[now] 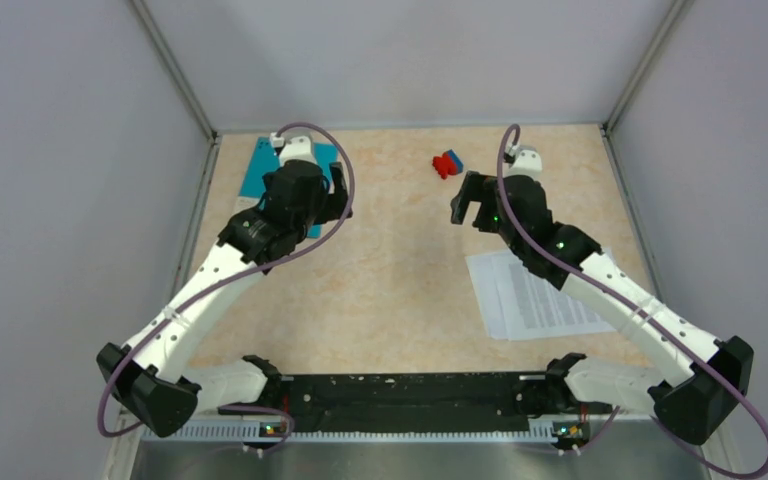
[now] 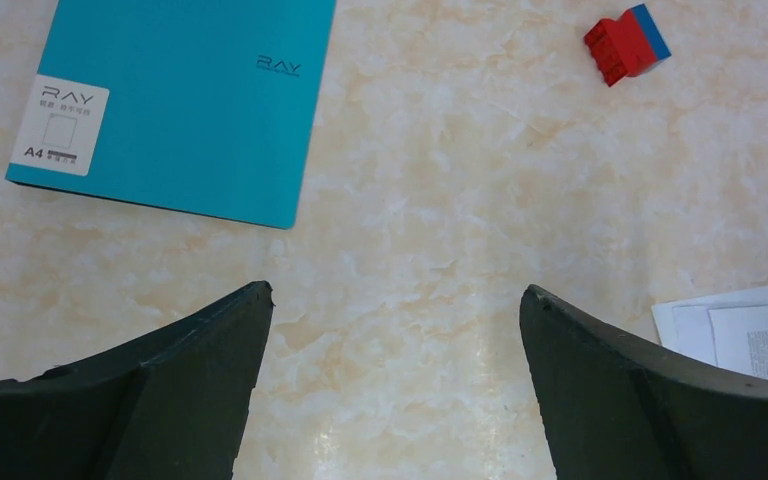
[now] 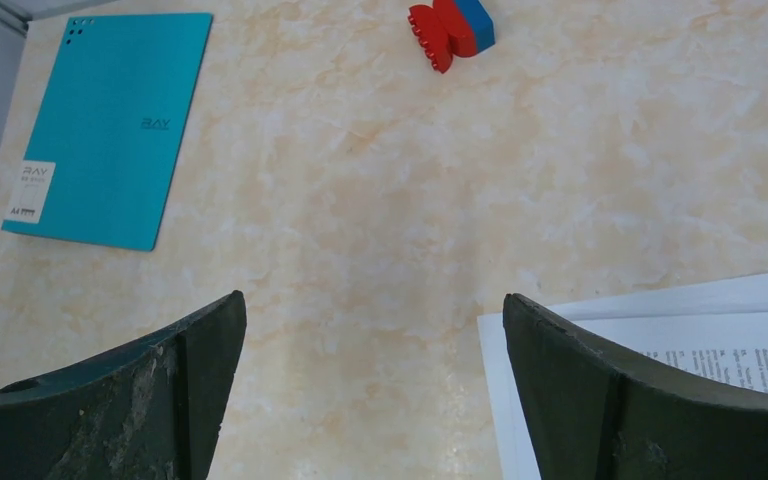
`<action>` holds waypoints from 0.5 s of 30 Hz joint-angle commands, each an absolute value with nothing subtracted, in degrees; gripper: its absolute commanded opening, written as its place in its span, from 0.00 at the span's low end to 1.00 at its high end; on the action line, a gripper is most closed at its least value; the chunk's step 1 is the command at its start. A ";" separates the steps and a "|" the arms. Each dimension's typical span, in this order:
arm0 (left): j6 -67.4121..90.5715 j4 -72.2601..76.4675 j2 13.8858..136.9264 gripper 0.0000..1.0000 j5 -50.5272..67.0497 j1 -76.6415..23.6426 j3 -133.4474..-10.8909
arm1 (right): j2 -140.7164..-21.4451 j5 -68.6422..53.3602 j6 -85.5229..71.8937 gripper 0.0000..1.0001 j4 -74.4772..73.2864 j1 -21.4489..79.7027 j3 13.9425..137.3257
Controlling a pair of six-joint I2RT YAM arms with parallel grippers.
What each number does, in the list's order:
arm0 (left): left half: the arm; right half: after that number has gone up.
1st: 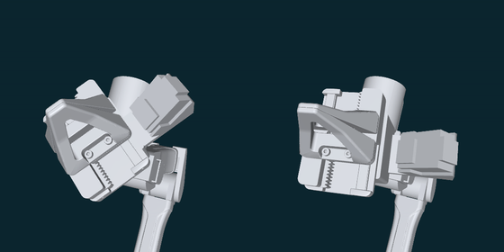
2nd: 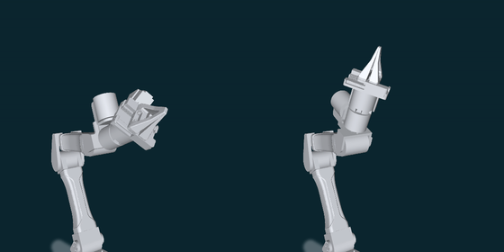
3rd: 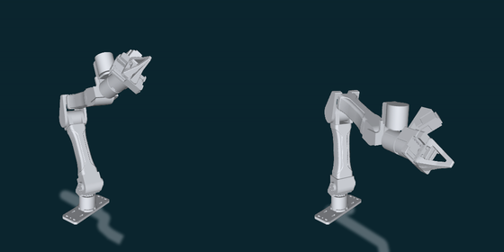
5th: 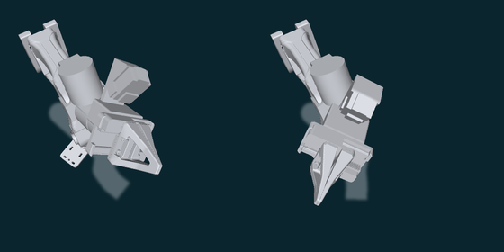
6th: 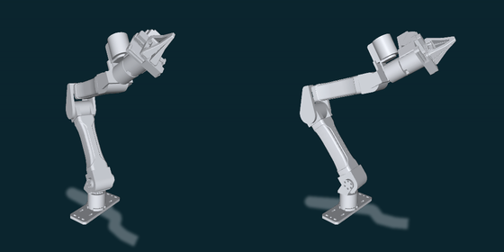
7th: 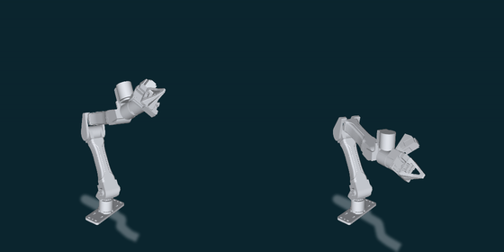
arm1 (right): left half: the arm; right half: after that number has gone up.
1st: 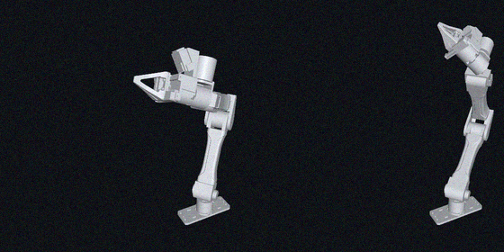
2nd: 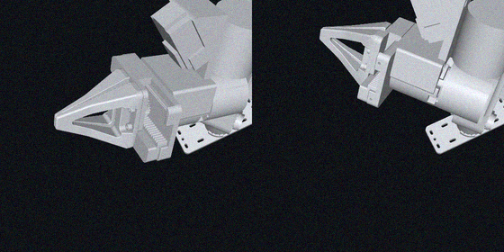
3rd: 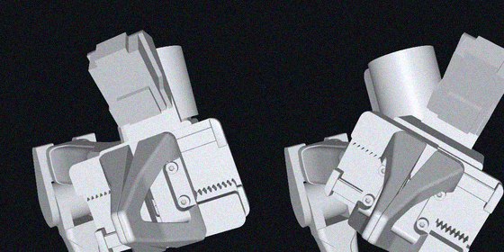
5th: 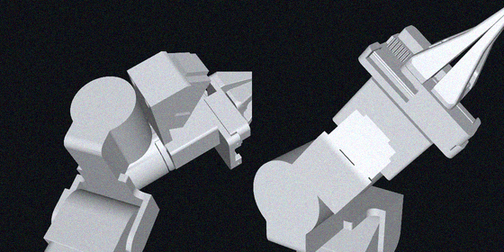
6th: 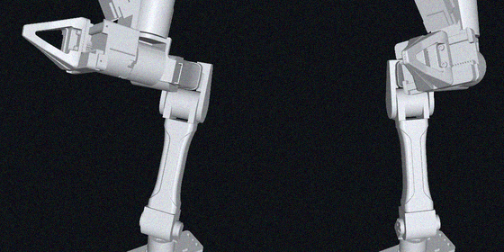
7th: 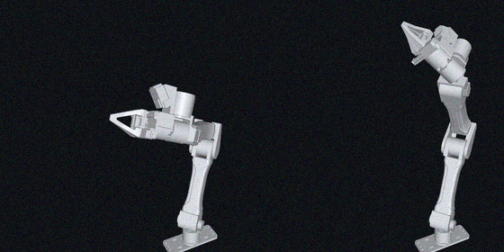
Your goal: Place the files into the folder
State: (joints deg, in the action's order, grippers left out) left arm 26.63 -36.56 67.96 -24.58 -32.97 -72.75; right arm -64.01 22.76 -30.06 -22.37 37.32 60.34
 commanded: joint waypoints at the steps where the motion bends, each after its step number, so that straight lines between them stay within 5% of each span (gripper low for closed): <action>1: 28.14 -34.11 66.90 0.99 -26.31 -32.69 -70.32 | -62.71 22.07 -30.57 0.99 -20.91 36.91 60.46; 15: 40.65 -21.82 70.69 0.99 -14.15 -16.19 -62.84 | -64.22 20.07 -30.50 0.99 -19.71 36.91 59.36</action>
